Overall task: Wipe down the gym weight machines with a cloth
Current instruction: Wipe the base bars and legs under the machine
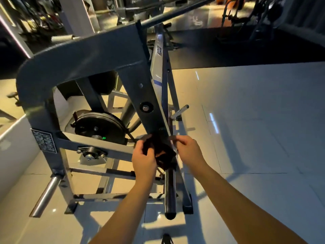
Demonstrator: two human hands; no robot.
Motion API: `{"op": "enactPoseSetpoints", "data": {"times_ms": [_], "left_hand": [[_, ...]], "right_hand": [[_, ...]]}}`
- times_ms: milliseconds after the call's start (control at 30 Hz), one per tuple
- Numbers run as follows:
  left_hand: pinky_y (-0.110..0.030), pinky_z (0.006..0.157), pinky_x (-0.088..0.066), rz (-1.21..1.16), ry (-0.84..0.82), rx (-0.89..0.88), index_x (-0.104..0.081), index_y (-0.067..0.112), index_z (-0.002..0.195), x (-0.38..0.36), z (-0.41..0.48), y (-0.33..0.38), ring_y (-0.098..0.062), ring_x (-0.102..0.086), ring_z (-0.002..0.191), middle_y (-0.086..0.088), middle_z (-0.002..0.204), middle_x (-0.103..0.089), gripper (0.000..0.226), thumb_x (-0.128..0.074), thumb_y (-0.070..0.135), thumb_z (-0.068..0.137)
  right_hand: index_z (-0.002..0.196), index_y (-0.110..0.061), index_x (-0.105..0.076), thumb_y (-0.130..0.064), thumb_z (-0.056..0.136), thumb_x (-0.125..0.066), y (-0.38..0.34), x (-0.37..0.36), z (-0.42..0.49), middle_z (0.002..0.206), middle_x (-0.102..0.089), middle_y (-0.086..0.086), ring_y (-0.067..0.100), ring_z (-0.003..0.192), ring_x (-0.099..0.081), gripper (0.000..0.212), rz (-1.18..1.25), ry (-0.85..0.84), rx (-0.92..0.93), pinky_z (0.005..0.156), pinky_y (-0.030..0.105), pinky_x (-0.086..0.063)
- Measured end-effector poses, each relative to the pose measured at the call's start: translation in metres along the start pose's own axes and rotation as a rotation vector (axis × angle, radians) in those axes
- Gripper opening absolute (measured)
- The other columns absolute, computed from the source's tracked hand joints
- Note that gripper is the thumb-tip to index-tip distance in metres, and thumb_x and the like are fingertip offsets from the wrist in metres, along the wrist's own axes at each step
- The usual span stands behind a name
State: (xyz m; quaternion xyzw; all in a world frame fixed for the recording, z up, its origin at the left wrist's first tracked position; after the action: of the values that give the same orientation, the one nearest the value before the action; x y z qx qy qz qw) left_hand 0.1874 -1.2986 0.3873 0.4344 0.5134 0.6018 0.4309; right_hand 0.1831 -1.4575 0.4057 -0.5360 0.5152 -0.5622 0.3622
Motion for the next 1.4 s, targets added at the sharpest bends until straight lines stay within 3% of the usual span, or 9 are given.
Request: {"op": "enactPoseSetpoints", "data": {"times_ms": [167, 300, 400, 567, 833, 967, 1100, 1233, 1400], "left_hand": [[-0.016, 0.083, -0.048, -0.069, 0.121, 0.026, -0.062, 0.033, 0.123, -0.017, 0.026, -0.004, -0.005, -0.054, 0.114, 0.009, 0.122, -0.057, 0.032, -0.054, 0.010, 0.102], [-0.009, 0.093, -0.046, 0.006, 0.110, -0.145, -0.037, 0.039, 0.153, -0.045, 0.020, -0.005, -0.003, -0.037, 0.136, 0.025, 0.153, -0.021, 0.060, -0.059, 0.023, 0.100], [-0.029, 0.117, -0.036, 0.231, 0.185, -0.249, -0.028, 0.037, 0.157, -0.065, 0.017, -0.014, -0.006, -0.018, 0.150, 0.019, 0.162, -0.011, 0.065, -0.058, 0.026, 0.101], [0.001, 0.098, -0.029, 0.212, 0.311, -0.006, -0.034, 0.025, 0.155, -0.096, 0.000, -0.029, -0.010, -0.036, 0.136, -0.005, 0.160, -0.024, 0.061, -0.057, 0.010, 0.101], [-0.032, 0.111, -0.045, 0.024, 0.575, -0.026, -0.049, 0.032, 0.148, -0.097, 0.008, 0.020, -0.016, -0.051, 0.134, 0.000, 0.149, -0.049, 0.058, -0.068, 0.016, 0.095], [-0.023, 0.115, -0.036, 0.164, 0.603, -0.013, -0.038, 0.040, 0.153, -0.106, 0.011, 0.009, -0.009, -0.040, 0.140, 0.006, 0.157, -0.041, 0.060, -0.061, 0.021, 0.100], [0.005, 0.071, -0.039, 0.166, 0.564, 0.128, -0.035, 0.029, 0.156, -0.122, -0.004, -0.028, -0.004, -0.058, 0.107, 0.001, 0.147, -0.052, 0.062, -0.057, 0.012, 0.101], [-0.005, 0.073, -0.049, 0.180, 0.604, 0.138, -0.046, 0.028, 0.145, -0.107, -0.002, -0.030, -0.023, -0.058, 0.120, -0.006, 0.142, -0.051, 0.049, -0.059, 0.011, 0.101], [-0.002, 0.077, -0.046, 0.127, 0.687, 0.028, -0.055, 0.017, 0.142, -0.097, 0.015, -0.004, -0.002, -0.057, 0.115, 0.006, 0.135, -0.054, 0.047, -0.065, 0.025, 0.098]], "right_hand": [[0.113, -0.028, -0.070, -0.013, 0.104, -0.050, 0.002, 0.011, 0.035, 0.117, -0.067, -0.007, 0.013, 0.115, -0.060, 0.026, 0.043, 0.030, 0.070, 0.099, 0.037, -0.054], [0.125, -0.024, -0.067, -0.012, 0.104, -0.051, -0.003, 0.002, 0.066, 0.125, -0.065, -0.003, 0.014, 0.119, -0.058, 0.029, 0.010, -0.089, 0.107, 0.105, 0.039, -0.051], [0.124, -0.022, -0.068, -0.012, 0.104, -0.050, 0.002, 0.003, 0.080, 0.122, -0.067, -0.002, 0.015, 0.117, -0.060, 0.028, 0.041, -0.169, 0.075, 0.104, 0.039, -0.052], [0.117, -0.018, -0.071, -0.007, 0.100, -0.051, 0.013, 0.016, 0.094, 0.103, -0.065, -0.013, 0.014, 0.108, -0.062, 0.029, -0.036, -0.383, 0.069, 0.099, 0.031, -0.050], [0.115, -0.022, -0.068, -0.009, 0.101, -0.050, -0.013, 0.040, 0.097, 0.108, -0.067, -0.001, 0.014, 0.103, -0.062, 0.026, 0.002, -0.531, 0.080, 0.083, 0.025, -0.051], [0.124, -0.021, -0.064, -0.011, 0.104, -0.049, -0.020, 0.043, 0.109, 0.114, -0.064, -0.002, 0.008, 0.101, -0.059, 0.027, 0.032, -0.516, 0.084, 0.071, 0.014, -0.045], [0.123, -0.020, -0.066, -0.008, 0.102, -0.050, -0.008, 0.036, 0.112, 0.117, -0.065, -0.003, 0.015, 0.112, -0.060, 0.029, -0.038, -0.543, 0.067, 0.084, 0.023, -0.048], [0.123, -0.022, -0.065, -0.011, 0.103, -0.050, -0.004, 0.040, 0.122, 0.120, -0.066, -0.004, 0.013, 0.114, -0.059, 0.027, -0.120, -0.615, 0.143, 0.092, 0.023, -0.049], [0.126, -0.021, -0.063, -0.015, 0.104, -0.050, -0.006, 0.035, 0.143, 0.120, -0.064, -0.008, 0.007, 0.112, -0.058, 0.025, -0.095, -0.643, 0.239, 0.095, 0.023, -0.047]]}}
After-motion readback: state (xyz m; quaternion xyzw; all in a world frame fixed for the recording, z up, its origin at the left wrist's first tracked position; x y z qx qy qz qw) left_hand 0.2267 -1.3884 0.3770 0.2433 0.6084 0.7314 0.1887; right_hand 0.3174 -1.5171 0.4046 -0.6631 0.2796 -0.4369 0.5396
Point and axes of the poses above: each hand's wrist, its own z-axis towards the middle knuckle, its own x-axis out of the back of the hand, y = z × x, the point moved 5 cm from there along z, towards the middle knuckle
